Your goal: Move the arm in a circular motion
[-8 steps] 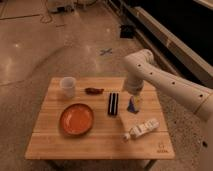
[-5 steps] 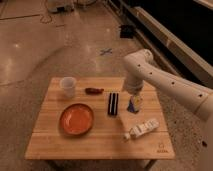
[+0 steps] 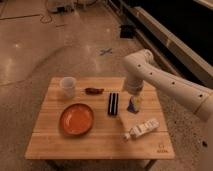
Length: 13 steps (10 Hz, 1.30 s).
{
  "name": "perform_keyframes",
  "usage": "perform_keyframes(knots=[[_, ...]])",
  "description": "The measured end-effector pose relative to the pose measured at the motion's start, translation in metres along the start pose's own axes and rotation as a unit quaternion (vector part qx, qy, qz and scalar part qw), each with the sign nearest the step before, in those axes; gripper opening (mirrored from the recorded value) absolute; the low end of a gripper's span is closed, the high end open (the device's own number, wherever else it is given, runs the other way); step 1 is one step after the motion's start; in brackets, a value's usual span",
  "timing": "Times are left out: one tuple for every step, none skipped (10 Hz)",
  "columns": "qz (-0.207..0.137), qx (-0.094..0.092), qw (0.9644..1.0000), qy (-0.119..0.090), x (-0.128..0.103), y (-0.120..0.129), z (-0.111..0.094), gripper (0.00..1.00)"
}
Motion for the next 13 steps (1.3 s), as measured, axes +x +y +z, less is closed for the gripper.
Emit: perform_keyframes(knots=[[0.0, 0.0, 1.0, 0.0, 0.0, 0.0, 0.0, 0.8], [0.0, 0.0, 1.0, 0.0, 0.0, 0.0, 0.0, 0.8], [0.0, 0.0, 1.0, 0.0, 0.0, 0.0, 0.0, 0.8], [0.0, 0.0, 1.0, 0.0, 0.0, 0.0, 0.0, 0.8], [-0.001, 0.0, 1.0, 0.0, 0.0, -0.001, 0.0, 0.78], [-0.004, 0.0, 1.0, 0.001, -0.001, -0.006, 0.0, 0.68], [-0.013, -0.001, 0.9999, 0.003, -0.006, -0.014, 0.003, 0.58], [-0.035, -0.001, 0.9994, 0.004, -0.019, -0.023, 0.004, 0.47], [-0.042, 0.0, 0.9991, 0.002, -0.031, -0.028, 0.001, 0.44], [-0.04, -0.001, 0.9992, 0.003, -0.036, -0.027, -0.002, 0.44], [-0.042, -0.001, 0.9991, 0.006, -0.036, -0.027, -0.005, 0.44], [-0.055, -0.004, 0.9984, 0.012, -0.036, -0.035, -0.003, 0.44], [-0.067, -0.005, 0.9977, 0.013, -0.036, -0.039, 0.003, 0.44]])
